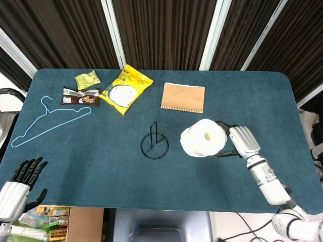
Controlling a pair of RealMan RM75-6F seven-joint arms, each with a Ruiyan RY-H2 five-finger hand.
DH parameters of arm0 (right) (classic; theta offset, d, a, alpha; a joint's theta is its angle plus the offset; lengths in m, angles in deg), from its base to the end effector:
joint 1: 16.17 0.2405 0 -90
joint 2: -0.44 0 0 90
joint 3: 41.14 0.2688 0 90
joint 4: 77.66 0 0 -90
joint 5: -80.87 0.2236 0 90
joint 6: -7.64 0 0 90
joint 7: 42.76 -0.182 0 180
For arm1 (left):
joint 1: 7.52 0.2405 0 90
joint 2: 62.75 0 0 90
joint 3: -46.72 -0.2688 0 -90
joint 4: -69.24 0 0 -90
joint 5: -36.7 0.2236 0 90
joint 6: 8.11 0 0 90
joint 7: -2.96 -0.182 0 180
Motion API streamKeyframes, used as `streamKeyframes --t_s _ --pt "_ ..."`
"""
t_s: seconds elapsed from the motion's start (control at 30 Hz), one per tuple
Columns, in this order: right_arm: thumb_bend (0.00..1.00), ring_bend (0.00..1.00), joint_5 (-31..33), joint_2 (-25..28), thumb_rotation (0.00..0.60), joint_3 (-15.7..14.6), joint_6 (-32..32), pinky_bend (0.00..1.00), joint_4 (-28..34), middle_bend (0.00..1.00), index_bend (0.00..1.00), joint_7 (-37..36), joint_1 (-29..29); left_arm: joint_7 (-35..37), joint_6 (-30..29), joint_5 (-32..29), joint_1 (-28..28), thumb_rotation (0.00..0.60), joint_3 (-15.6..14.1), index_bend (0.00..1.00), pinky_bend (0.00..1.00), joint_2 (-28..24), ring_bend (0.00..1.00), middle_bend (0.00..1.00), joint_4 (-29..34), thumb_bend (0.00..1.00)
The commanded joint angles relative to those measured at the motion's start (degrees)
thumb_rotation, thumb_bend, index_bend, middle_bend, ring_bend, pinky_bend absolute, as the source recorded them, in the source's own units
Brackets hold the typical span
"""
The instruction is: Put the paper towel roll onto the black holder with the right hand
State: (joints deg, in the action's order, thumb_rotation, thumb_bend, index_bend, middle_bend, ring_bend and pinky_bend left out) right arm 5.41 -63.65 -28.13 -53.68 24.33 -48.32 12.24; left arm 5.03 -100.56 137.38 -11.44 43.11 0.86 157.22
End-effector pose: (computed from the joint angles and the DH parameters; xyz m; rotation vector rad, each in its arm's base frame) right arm -0.1911 -0.3546 0.1043 1.6173 -1.1401 1.1886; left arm -0.3066 0.1861 0.1444 -1.6033 -0.7782 -1.0044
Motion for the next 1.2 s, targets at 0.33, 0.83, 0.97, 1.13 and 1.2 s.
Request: streamKeyframes --t_s 0.33,0.83,0.97,1.13,1.2 --pt "0.3 0.62 12.9 2.4 0.6 11.2 -3.2 0.55 17.2 0.62 0.81 11.8 8.4 0.5 0.5 -0.2 -0.4 0.6 0.1 0.0 0.1 0.0 0.02 0.0 0.0 0.42" --pt "0.3 0.62 34.8 -5.4 0.6 14.0 -9.7 0.55 22.5 0.62 0.8 32.5 22.2 2.5 0.3 -1.3 -0.3 0.6 0.5 0.0 0.1 -0.7 0.02 0.0 -0.3 0.42" --pt "0.3 0.62 36.6 -6.4 0.6 13.4 -11.0 0.55 22.3 0.62 0.8 34.2 23.3 2.5 0.3 -1.0 -0.3 0.6 0.4 0.0 0.1 -0.7 0.02 0.0 -0.3 0.42" --pt "0.3 0.62 37.4 -6.6 0.6 13.1 -11.9 0.55 22.1 0.62 0.8 34.9 23.8 2.4 0.5 -1.2 -0.4 0.6 0.5 0.0 0.1 -0.7 0.02 0.0 -0.3 0.42" --pt "0.3 0.62 38.4 -6.7 0.6 12.6 -12.2 0.55 21.7 0.62 0.8 35.8 24.2 2.3 0.7 -1.3 -0.5 0.6 0.6 0.0 0.1 -0.5 0.02 0.0 -0.3 0.42"
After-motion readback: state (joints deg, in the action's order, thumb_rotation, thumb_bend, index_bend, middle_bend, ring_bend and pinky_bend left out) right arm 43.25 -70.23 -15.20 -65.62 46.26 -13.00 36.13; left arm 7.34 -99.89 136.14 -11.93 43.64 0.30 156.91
